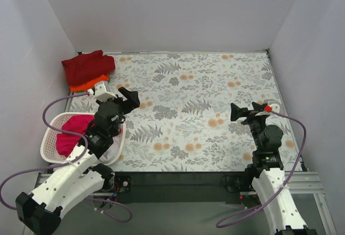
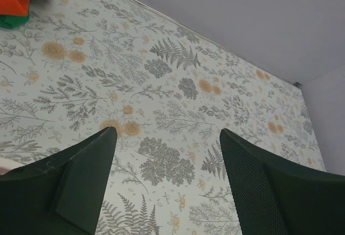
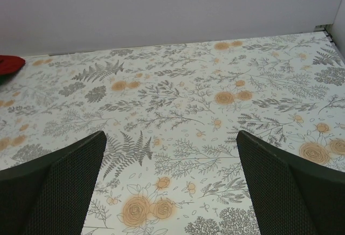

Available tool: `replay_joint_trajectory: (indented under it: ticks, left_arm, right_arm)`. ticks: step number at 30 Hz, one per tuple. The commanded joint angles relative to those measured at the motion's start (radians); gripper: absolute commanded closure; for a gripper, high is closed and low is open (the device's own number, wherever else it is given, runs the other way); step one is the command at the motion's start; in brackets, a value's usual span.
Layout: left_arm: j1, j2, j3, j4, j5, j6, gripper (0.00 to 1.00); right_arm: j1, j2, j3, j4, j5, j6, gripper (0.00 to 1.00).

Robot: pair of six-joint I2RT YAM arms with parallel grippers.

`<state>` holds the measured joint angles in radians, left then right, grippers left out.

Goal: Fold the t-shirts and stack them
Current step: Grab the tshirt from the pile

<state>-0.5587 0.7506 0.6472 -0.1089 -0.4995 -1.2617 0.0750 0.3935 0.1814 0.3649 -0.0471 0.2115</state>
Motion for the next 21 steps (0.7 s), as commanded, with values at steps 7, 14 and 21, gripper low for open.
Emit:
replay_joint_trajectory:
  ticks: [7,14,21]
  left_arm:
    - [-0.004,0.035,0.034,-0.118,-0.253,-0.071,0.26]
    - [-0.006,0.059,0.014,-0.328,-0.576,-0.263,0.18]
    - [0.014,0.138,0.039,-0.825,-0.706,-0.806,0.07]
  right_arm:
    - [0.002,0.027,0.032,0.022,0.038,0.002,0.02]
    - [0.002,0.103,0.081,0.023,0.075,0.019,0.02]
    - [0.002,0.166,0.151,0.022,0.084,0.035,0.02]
